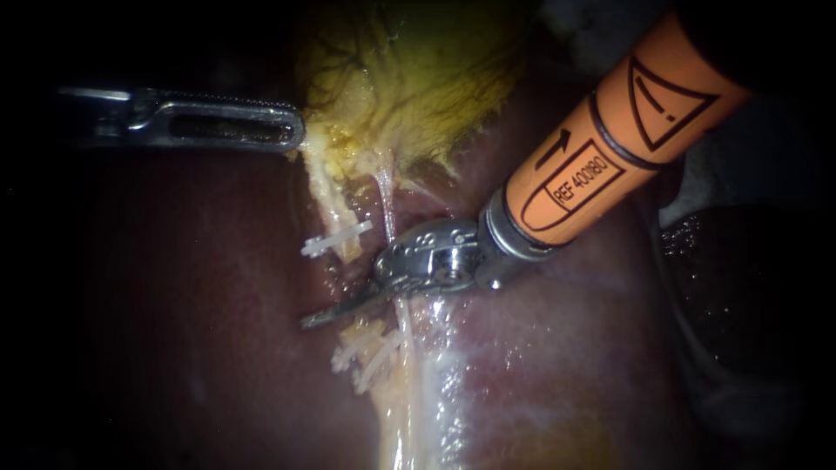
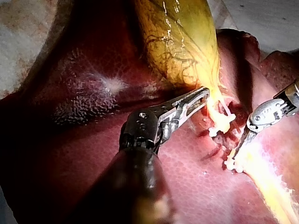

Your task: Go back from the cut left tube

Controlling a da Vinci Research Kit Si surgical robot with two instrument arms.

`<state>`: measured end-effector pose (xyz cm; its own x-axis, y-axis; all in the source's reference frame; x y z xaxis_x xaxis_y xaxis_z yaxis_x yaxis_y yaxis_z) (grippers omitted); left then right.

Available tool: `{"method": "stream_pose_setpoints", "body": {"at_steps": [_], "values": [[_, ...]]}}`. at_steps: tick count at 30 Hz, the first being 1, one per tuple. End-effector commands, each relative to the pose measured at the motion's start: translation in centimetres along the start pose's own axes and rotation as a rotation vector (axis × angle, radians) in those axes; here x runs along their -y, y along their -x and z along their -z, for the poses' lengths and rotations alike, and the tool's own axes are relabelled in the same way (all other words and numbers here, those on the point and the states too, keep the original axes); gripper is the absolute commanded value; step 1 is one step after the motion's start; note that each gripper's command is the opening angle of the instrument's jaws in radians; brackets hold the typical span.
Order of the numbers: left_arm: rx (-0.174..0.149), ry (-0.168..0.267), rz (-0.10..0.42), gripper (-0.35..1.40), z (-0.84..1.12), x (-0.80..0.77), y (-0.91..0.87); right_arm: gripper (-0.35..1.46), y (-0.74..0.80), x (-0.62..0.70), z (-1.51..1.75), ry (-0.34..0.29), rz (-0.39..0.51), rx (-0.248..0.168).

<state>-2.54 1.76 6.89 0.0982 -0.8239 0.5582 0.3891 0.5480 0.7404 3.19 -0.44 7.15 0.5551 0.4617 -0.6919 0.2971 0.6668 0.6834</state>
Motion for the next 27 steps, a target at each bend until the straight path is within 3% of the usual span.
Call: {"method": "stream_pose_setpoints", "body": {"at_steps": [1, 2, 3, 4, 5, 7, 9, 14, 17, 20, 24, 27], "values": [[0.000, 0.000, 0.000, -0.35, 0.00, 0.00, 0.00, -0.35, 0.00, 0.01, 0.00, -0.012, -0.012, -0.001], [0.000, 0.000, 0.000, -0.35, 0.00, 0.00, 0.00, -0.35, 0.00, 0.01, 0.00, -0.026, -0.029, -0.007], [0.000, 0.000, 0.000, -0.35, 0.00, 0.00, 0.00, -0.08, -0.01, 0.01, -0.02, -0.033, -0.033, -0.023], [0.000, -0.001, 0.000, -0.35, 0.00, -0.01, 0.00, 0.41, -0.01, 0.01, -0.03, -0.034, -0.032, -0.038], [0.000, -0.001, 0.000, -0.35, 0.00, -0.01, 0.00, 0.76, -0.03, 0.00, -0.05, -0.034, -0.031, -0.050], [0.000, -0.001, 0.000, -0.35, 0.00, -0.01, 0.00, 1.11, -0.06, 0.00, -0.09, -0.020, -0.048, -0.070], [0.000, -0.001, 0.000, -0.35, 0.00, -0.01, 0.00, 1.23, -0.08, 0.02, -0.12, -0.009, -0.061, -0.077], [0.000, -0.001, 0.000, -0.35, 0.00, -0.02, 0.00, 1.25, -0.09, 0.08, -0.13, -0.005, -0.066, -0.078], [-0.001, -0.001, 0.000, -0.35, 0.00, -0.03, 0.00, 1.30, -0.07, 0.11, -0.11, 0.031, -0.066, -0.089], [-0.001, -0.002, 0.000, -0.35, 0.00, -0.03, 0.00, 1.35, -0.01, 0.20, 0.00, 0.118, -0.071, -0.116], [-0.001, -0.002, 0.000, -0.35, 0.00, -0.04, 0.00, 1.43, 0.08, 0.40, 0.25, 0.340, -0.035, -0.161], [-0.001, -0.002, -0.001, -0.35, 0.00, -0.04, -0.01, 1.43, 0.11, 0.53, 0.46, 0.406, 0.006, -0.159]]}}
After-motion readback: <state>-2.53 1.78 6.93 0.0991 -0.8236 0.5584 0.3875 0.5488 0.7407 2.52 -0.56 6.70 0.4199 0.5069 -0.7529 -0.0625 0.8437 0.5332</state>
